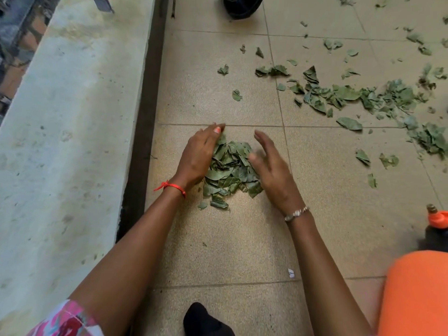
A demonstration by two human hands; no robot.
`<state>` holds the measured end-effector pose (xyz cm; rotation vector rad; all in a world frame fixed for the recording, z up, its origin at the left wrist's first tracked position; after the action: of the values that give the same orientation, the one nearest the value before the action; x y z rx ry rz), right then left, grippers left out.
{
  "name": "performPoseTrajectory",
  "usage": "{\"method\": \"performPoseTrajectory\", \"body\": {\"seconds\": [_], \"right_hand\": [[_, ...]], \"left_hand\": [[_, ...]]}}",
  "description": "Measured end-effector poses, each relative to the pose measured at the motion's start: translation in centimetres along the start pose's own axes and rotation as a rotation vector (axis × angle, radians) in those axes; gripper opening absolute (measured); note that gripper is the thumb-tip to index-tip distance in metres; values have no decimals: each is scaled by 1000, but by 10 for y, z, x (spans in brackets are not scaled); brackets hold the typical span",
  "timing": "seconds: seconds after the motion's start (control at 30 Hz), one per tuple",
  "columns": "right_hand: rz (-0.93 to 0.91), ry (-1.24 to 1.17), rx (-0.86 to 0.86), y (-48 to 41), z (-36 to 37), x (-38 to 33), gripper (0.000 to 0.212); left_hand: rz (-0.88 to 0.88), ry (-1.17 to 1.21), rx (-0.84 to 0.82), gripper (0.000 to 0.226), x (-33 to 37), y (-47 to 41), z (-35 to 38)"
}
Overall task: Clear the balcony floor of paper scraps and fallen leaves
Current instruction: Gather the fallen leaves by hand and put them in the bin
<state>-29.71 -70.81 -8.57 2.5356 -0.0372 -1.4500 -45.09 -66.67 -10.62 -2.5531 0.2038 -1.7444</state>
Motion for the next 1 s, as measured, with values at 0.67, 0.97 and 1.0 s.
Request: {"method": "performPoseTrajectory", "body": {"seconds": [0.67,0.97,1.0], "right_hand": [[-157,66,-16,-19,60,-25,76],[143,-770,212,-9,71,-18,24],[150,-765,245,-7,71,-20,23]], "left_hand": [[-2,86,68,44,6,8,10],[-172,580,388,26,4,26,0],[-177,611,394,25,4,26,-1]]}}
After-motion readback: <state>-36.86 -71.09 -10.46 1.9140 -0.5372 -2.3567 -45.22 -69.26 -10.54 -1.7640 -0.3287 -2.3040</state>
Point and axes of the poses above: each hand's wrist, its own y-axis away from the middle knuckle, its own z-axis out of the palm, x = y × z, the point moved 10 cm from there along -y, towards the middle knuckle, and after that the axes turned 10 degrees about z, right-handed, at the moved point
